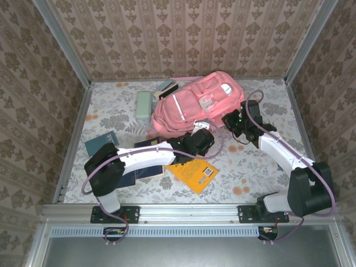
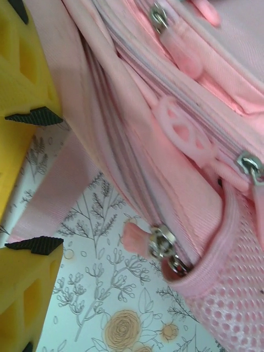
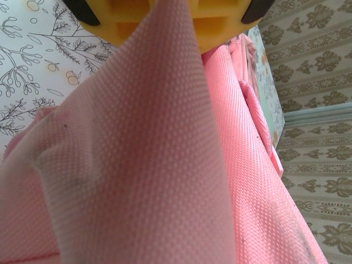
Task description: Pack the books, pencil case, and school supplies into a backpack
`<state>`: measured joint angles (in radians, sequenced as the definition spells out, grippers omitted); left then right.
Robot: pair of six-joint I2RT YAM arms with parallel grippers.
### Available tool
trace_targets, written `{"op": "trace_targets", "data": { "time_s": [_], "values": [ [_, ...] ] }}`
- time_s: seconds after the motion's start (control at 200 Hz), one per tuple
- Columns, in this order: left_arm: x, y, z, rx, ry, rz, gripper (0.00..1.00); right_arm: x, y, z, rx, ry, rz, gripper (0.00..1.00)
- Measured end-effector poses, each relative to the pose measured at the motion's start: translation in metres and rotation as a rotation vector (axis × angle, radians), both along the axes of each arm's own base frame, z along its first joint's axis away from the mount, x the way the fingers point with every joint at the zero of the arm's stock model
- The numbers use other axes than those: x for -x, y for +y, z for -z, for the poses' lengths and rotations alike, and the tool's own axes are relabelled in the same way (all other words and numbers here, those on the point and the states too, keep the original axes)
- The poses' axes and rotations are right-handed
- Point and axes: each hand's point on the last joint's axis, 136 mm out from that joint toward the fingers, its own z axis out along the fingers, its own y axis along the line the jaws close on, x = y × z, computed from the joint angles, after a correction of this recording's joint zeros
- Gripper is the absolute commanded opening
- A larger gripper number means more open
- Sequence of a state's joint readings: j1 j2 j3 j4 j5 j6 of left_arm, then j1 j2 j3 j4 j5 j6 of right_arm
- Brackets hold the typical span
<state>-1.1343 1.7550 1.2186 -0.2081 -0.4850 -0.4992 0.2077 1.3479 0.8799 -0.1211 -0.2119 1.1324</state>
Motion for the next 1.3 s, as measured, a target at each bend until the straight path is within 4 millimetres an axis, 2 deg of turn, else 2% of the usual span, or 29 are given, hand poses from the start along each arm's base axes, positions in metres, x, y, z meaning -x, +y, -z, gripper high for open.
{"op": "trace_targets", "data": {
  "time_s": [0.34, 0.51, 0.645, 0.72, 0.78, 0.83, 0.87, 1.1, 1.3],
  "values": [
    [-0.014, -0.025, 0.004, -0.021, -0.026, 0.002, 0.65, -0.001, -0.006, -0.002, 0.014, -0.007, 0.036, 0.00],
    [-0.021, -0.031, 0.004, -0.044, -0.039, -0.017, 0.61, -0.002, -0.009, -0.003, 0.012, -0.007, 0.057, 0.00],
    [-0.031, -0.029, 0.006, -0.066, -0.045, -0.071, 0.52, -0.003, -0.010, -0.003, 0.012, -0.006, 0.067, 0.00],
    [-0.037, -0.023, 0.004, -0.058, -0.038, -0.107, 0.40, -0.002, -0.010, -0.002, 0.009, -0.005, 0.069, 0.00],
    [-0.042, -0.019, 0.004, -0.052, -0.034, -0.129, 0.26, -0.002, -0.010, -0.002, 0.005, -0.006, 0.074, 0.00],
    [-0.045, -0.016, 0.004, -0.045, -0.030, -0.148, 0.09, -0.002, -0.010, -0.002, 0.005, -0.007, 0.077, 0.00],
    [-0.047, -0.013, 0.004, -0.044, -0.027, -0.160, 0.00, -0.001, -0.010, -0.002, 0.006, -0.009, 0.080, 0.00],
    [-0.048, -0.006, 0.006, -0.015, -0.020, -0.179, 0.00, 0.002, -0.011, -0.002, 0.019, -0.009, 0.081, 0.00],
    [-0.045, 0.030, 0.014, 0.009, 0.015, -0.209, 0.00, 0.004, -0.010, 0.001, 0.031, 0.003, 0.072, 0.00]
  ]
}}
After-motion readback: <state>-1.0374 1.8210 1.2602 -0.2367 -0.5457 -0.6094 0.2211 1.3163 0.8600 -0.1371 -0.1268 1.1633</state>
